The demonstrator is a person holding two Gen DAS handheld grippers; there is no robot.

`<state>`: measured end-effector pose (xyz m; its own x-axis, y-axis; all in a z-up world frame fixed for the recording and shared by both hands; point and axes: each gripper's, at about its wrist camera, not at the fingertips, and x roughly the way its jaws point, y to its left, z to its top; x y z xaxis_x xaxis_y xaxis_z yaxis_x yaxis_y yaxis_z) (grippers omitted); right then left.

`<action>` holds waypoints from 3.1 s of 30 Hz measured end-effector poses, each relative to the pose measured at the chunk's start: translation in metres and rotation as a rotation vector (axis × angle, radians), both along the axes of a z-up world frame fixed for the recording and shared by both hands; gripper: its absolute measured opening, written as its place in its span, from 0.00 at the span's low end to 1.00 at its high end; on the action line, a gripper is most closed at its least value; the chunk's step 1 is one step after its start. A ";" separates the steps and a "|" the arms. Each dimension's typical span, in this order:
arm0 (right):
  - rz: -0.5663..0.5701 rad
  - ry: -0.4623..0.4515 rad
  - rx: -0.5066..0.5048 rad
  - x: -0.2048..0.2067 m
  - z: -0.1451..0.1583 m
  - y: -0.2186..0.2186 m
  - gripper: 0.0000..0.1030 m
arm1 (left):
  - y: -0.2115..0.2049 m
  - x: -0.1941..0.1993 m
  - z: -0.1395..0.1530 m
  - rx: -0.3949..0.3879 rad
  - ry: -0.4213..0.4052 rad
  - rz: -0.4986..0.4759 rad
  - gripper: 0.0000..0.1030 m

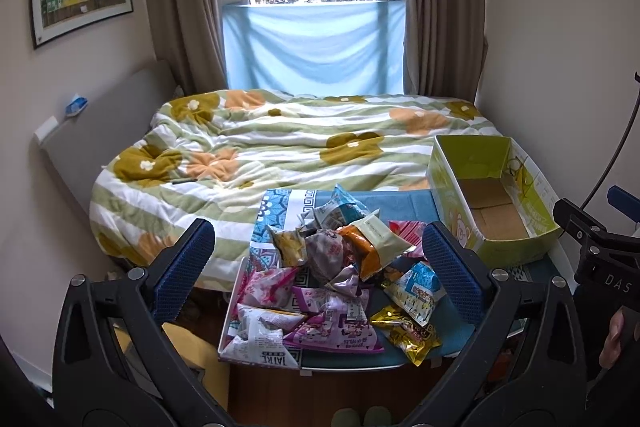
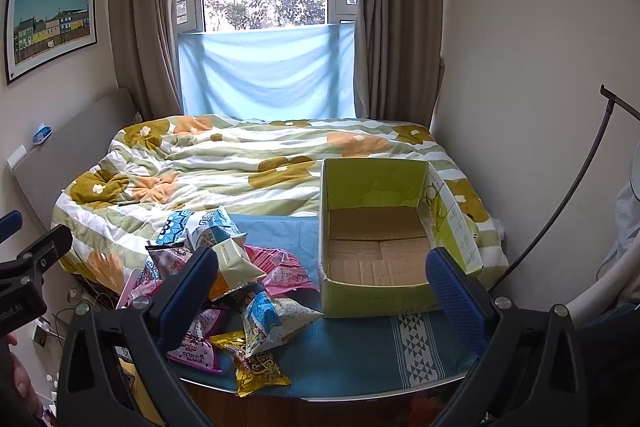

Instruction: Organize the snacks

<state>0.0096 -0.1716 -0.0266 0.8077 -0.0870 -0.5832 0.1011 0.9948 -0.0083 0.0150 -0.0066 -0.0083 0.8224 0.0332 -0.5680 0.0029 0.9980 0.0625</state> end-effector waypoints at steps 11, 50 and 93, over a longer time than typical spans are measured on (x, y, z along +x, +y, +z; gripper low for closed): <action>0.003 0.000 0.006 0.004 -0.001 0.004 1.00 | -0.002 0.002 -0.001 -0.001 0.003 -0.003 0.99; 0.006 0.001 0.012 0.006 -0.001 0.004 1.00 | -0.006 0.005 0.000 -0.019 0.029 -0.016 0.99; 0.442 0.436 -0.033 0.224 -0.184 0.107 0.93 | 0.030 0.183 -0.218 -0.261 0.509 -0.065 0.62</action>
<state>0.2335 -0.0650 -0.2110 0.4590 0.1778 -0.8704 -0.3402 0.9403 0.0127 0.1981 0.0234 -0.2262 0.4388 -0.2032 -0.8753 0.0304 0.9769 -0.2116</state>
